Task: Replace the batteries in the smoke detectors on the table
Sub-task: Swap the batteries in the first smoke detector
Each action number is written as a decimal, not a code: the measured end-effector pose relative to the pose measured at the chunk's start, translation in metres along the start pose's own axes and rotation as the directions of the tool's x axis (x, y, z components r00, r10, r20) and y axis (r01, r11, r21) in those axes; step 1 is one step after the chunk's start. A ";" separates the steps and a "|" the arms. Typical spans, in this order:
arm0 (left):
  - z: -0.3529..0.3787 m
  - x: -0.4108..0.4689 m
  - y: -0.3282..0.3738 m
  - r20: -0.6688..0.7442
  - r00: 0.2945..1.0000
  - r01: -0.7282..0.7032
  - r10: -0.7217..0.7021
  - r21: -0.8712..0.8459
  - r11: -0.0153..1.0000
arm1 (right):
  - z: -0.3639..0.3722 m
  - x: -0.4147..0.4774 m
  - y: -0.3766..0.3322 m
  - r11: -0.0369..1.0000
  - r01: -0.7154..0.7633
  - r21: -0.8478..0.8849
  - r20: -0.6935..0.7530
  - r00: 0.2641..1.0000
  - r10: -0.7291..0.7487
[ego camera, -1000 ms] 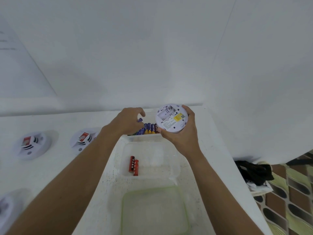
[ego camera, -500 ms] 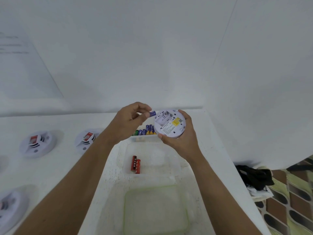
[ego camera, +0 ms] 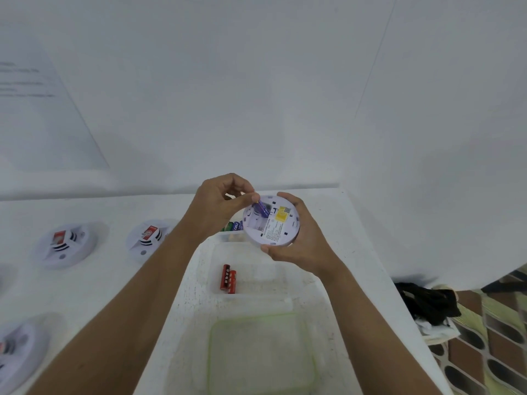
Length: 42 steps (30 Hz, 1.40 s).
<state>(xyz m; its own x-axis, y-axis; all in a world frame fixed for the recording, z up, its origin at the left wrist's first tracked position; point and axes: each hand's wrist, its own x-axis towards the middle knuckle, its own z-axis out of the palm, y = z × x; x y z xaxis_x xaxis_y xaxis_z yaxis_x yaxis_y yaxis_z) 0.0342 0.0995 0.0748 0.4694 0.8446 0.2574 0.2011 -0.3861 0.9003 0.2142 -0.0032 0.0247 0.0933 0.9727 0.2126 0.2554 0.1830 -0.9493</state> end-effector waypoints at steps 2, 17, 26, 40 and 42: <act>0.003 -0.002 -0.001 0.015 1.000 -0.010 0.010 0.001 1.000 | -0.001 0.000 -0.001 1.000 0.004 0.024 0.009 1.000 -0.005; 0.013 -0.015 -0.011 0.073 0.993 -0.103 0.093 0.139 0.985 | -0.001 0.001 -0.001 0.999 0.016 -0.031 0.051 0.999 -0.014; 0.009 -0.019 -0.015 0.184 0.963 -0.246 0.198 0.293 0.924 | -0.008 0.003 0.001 0.999 -0.024 -0.046 0.059 0.998 0.026; 0.009 -0.018 -0.022 0.149 0.950 -0.312 0.276 0.362 0.878 | -0.003 0.004 0.007 0.997 -0.004 -0.071 0.086 0.996 0.010; 0.010 -0.018 -0.020 0.141 0.948 -0.316 0.284 0.356 0.879 | -0.003 0.004 0.007 0.998 -0.003 -0.070 0.082 0.997 0.009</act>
<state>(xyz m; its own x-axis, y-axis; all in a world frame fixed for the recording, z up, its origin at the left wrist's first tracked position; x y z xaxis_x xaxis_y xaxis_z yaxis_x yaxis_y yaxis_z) 0.0299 0.0883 0.0483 0.6235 0.6392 0.4503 0.3345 -0.7386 0.5853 0.2197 0.0019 0.0195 0.0160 0.9827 0.1843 0.3216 0.1694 -0.9316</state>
